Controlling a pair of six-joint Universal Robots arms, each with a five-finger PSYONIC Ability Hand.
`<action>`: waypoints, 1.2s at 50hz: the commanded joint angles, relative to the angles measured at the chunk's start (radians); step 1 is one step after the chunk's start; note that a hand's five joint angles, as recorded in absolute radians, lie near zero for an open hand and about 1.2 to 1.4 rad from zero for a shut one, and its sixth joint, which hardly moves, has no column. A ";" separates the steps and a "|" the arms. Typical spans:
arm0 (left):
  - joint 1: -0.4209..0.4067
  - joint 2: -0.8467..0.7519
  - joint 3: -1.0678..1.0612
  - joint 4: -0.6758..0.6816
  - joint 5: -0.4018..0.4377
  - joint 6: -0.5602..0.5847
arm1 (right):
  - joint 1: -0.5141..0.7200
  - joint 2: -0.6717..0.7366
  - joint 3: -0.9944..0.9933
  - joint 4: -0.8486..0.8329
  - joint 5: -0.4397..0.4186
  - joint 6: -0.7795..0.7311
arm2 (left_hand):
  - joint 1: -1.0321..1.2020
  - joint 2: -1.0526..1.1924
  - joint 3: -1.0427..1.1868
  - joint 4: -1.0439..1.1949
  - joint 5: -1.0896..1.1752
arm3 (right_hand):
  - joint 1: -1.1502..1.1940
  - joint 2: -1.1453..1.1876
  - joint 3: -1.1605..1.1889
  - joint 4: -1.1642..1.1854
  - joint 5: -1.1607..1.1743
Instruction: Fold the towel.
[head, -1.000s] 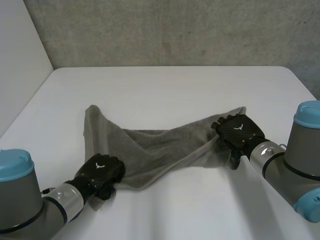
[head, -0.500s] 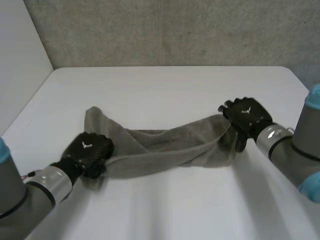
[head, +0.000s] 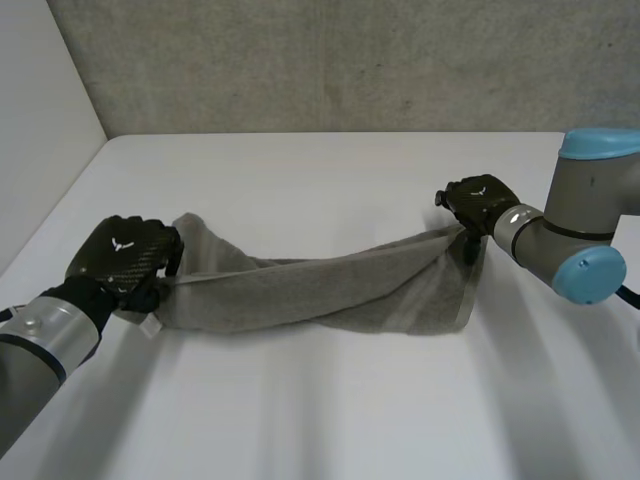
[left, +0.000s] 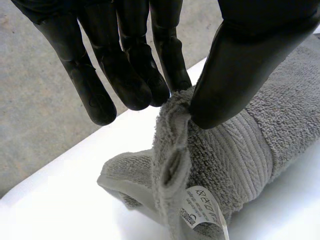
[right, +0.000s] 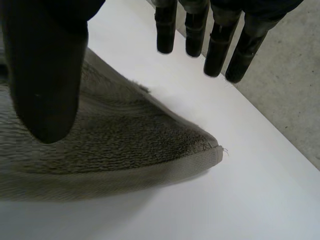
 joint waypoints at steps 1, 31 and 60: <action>0.006 0.017 -0.003 0.000 -0.001 -0.001 | 0.000 0.069 -0.081 -0.004 -0.003 0.006 | 0.416 0.059 0.045 0.036 0.367 | 0.147 0.147 0.149 0.148 0.143; 0.029 0.066 0.069 -0.011 0.045 -0.187 | -0.004 -0.020 -0.025 0.039 -0.066 0.009 | 0.099 -0.257 -0.272 -0.281 0.050 | 0.540 0.541 0.543 0.541 0.537; -0.135 -0.227 -0.022 -0.044 0.050 -0.195 | -0.012 -0.024 0.170 -0.024 -0.069 0.001 | -0.529 -0.886 -0.900 -0.909 -0.578 | 0.141 0.141 0.143 0.142 0.137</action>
